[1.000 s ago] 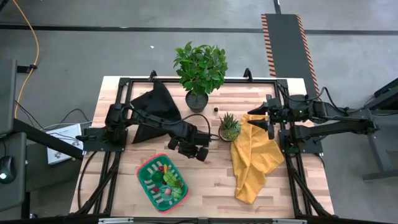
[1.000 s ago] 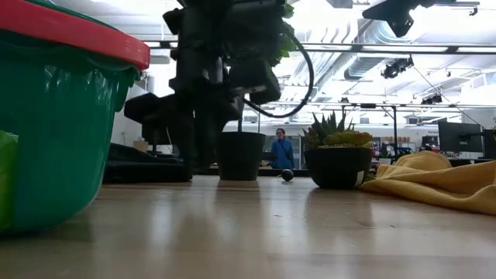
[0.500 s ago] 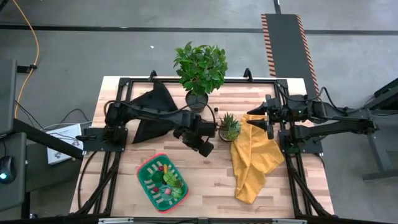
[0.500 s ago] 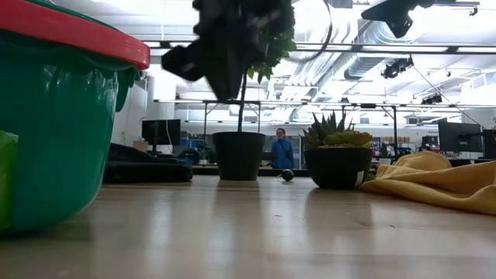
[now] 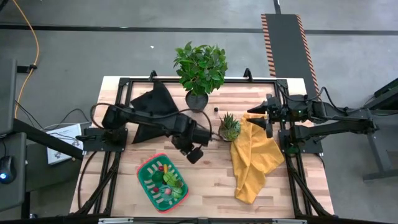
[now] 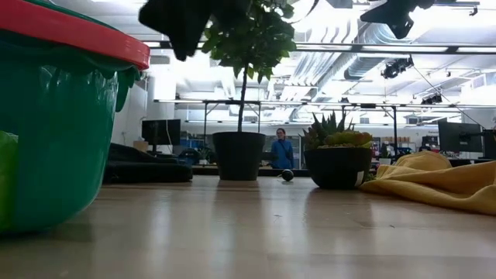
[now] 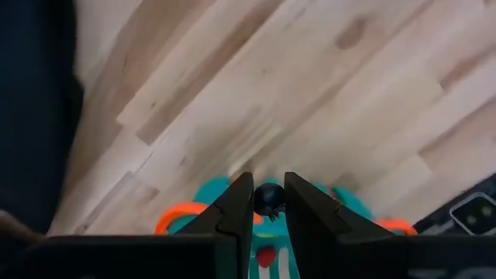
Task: Pick and placing Produce into tupperware
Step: Put the blueberry into the blue basket
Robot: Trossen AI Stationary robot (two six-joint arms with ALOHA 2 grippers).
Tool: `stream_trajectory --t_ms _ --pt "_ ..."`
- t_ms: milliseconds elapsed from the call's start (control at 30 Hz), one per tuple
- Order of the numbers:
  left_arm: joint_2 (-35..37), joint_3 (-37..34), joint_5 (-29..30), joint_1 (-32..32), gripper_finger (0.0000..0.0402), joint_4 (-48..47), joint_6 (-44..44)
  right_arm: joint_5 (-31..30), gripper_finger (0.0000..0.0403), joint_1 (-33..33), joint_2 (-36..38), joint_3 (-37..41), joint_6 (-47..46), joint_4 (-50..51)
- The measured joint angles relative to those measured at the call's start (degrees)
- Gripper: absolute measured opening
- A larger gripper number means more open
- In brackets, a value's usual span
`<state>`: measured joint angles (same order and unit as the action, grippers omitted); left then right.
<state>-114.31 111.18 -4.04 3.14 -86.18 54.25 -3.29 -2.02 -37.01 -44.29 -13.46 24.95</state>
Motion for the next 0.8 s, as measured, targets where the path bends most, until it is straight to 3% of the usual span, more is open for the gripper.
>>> stream_trajectory --t_ms 433,800 --pt "5.5 0.0 3.2 12.5 0.006 -3.9 7.5 -3.3 0.0191 0.0 -1.3 0.0 -1.3 -4.2" --pt "5.3 -2.9 5.1 23.5 0.006 -3.8 18.7 -7.2 0.0191 0.0 -3.9 0.0 -5.9 -7.1"
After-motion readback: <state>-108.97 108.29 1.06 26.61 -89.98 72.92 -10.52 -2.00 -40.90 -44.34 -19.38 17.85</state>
